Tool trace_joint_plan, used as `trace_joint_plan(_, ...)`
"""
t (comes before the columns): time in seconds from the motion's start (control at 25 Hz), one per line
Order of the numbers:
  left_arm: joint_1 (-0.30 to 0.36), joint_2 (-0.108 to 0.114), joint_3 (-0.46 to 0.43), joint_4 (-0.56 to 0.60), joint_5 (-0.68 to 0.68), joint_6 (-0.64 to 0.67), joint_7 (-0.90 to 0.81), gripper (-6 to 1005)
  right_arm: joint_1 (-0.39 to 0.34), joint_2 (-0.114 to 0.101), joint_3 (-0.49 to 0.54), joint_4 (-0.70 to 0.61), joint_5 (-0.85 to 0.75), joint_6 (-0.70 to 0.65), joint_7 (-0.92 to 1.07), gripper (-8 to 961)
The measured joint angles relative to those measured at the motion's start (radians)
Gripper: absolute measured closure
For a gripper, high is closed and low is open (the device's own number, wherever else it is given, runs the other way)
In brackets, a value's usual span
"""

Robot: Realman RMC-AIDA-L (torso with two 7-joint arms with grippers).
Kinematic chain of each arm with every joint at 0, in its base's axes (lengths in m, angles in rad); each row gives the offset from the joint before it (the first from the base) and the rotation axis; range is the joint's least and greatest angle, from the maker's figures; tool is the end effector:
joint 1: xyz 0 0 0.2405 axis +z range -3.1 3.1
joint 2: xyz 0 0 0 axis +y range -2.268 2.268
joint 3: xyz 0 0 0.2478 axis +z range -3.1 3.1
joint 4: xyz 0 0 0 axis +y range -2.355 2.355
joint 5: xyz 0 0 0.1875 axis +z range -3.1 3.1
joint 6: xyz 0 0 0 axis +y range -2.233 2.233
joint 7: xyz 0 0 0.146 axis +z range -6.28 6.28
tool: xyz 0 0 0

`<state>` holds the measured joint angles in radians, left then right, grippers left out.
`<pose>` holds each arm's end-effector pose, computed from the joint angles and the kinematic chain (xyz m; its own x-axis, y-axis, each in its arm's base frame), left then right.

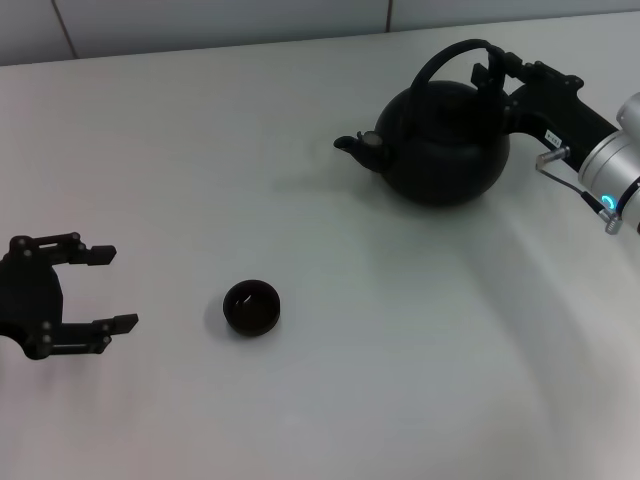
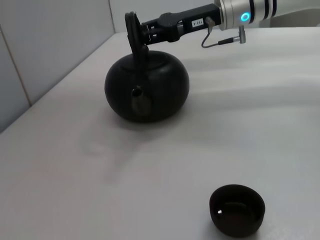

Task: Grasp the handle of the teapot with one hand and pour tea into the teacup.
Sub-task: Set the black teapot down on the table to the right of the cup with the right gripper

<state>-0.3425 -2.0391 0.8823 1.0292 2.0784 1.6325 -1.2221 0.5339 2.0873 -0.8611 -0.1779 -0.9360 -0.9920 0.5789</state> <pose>-0.2689 0.2772 0.0380 0.9827 0.0572 0.1762 0.1045 -0.9567 -0.2717 0.2956 0.3538 -0.0032 0.7024 -0.1266 -0.7005 -0.6918 -0.3529 -0.6300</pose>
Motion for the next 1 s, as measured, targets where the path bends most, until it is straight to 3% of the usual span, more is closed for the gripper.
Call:
trace_joint_plan(0.16, 0.003, -0.007, -0.010, 0.011, 0.002, 0.003, 0.003, 214, -0.005, 0.001, -0.007, -0.001, 0.000, -0.019, -0.003, 621)
trace_joint_plan(0.6, 0.015, -0.021, -0.020, 0.038, -0.009, 0.010, 0.005, 214, -0.023, 0.001, -0.003, -0.005, 0.000, -0.069, -0.009, 203)
trace_joint_plan(1.0, 0.013, -0.021, -0.019, 0.038, -0.011, 0.013, -0.003, 214, -0.134, 0.002, 0.001, 0.000, 0.000, -0.236, -0.010, 202)
